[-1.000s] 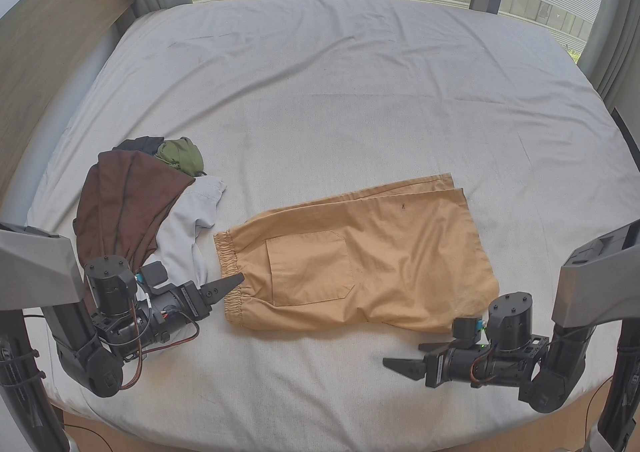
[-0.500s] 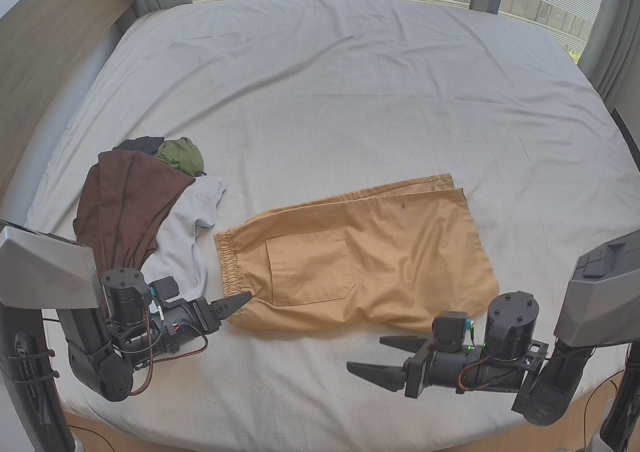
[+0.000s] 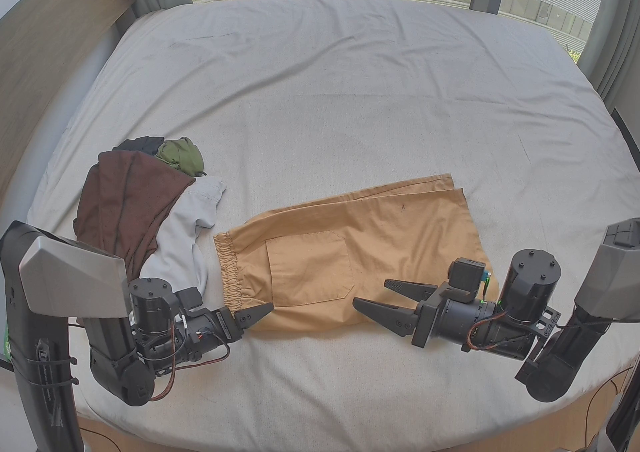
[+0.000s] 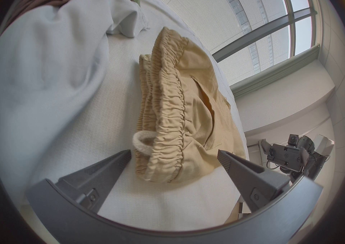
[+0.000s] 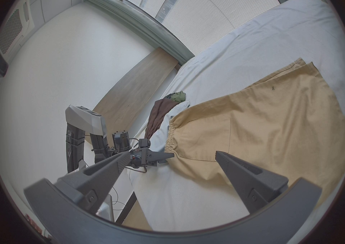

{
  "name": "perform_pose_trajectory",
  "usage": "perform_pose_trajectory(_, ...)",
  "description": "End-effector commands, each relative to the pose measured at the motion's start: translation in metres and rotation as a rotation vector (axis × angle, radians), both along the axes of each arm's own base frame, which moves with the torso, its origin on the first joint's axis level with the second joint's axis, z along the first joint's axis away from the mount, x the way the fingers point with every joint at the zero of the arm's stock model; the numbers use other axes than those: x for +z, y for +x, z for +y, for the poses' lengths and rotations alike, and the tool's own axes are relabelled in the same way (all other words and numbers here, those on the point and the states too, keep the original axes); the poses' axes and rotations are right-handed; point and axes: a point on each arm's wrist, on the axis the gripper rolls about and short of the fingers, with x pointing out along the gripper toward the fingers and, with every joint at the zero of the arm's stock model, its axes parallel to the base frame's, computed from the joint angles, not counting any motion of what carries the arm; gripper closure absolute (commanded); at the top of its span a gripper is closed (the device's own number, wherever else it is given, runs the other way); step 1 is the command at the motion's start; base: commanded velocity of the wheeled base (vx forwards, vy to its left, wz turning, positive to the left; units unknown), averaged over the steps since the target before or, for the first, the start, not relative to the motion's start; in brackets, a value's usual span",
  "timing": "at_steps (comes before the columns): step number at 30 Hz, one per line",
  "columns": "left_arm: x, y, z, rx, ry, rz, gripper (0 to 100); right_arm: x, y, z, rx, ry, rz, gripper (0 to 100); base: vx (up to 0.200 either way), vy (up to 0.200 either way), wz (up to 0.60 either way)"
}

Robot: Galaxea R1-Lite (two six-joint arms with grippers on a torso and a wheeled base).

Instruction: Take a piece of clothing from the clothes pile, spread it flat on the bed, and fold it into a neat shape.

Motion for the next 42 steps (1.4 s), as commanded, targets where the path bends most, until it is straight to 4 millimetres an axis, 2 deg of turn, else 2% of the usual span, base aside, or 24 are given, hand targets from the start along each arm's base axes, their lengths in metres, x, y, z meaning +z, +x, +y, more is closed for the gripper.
perform_pose_trajectory(1, -0.001, 0.012, -0.014, 0.03, -0.045, -0.008, 0, 0.003, 0.001, -0.003, -0.009, 0.006, -0.008, 0, 0.0, 0.0, 0.0)
perform_pose_trajectory(6, 0.003, 0.027, -0.016, 0.123, -0.055, -0.059, 0, 0.002, 0.001, -0.004, -0.012, 0.003, -0.004, 0, 0.0, 0.0, 0.0)
perform_pose_trajectory(24, 0.016, 0.036, -0.014, 0.198, -0.141, -0.068, 0, -0.005, 0.007, -0.009, -0.038, -0.01, 0.01, 0, 0.0, 0.0, 0.0)
perform_pose_trajectory(25, 0.018, 0.037, -0.013, 0.206, -0.148, -0.072, 100, -0.005, 0.008, -0.009, -0.039, -0.01, 0.01, 0, 0.0, 0.0, 0.0)
perform_pose_trajectory(32, 0.026, 0.036, -0.013, 0.21, -0.161, -0.09, 100, -0.009, 0.009, -0.01, -0.045, -0.018, 0.023, 0, 0.0, 0.0, 0.0)
perform_pose_trajectory(37, 0.055, 0.026, -0.006, 0.217, -0.196, -0.142, 100, -0.018, 0.014, -0.013, -0.062, -0.036, 0.047, 0, 0.0, 0.0, 0.0)
perform_pose_trajectory(42, 0.072, 0.009, 0.003, 0.219, -0.204, -0.159, 100, -0.025, 0.017, -0.014, -0.069, -0.047, 0.06, 0, 0.0, 0.0, 0.0)
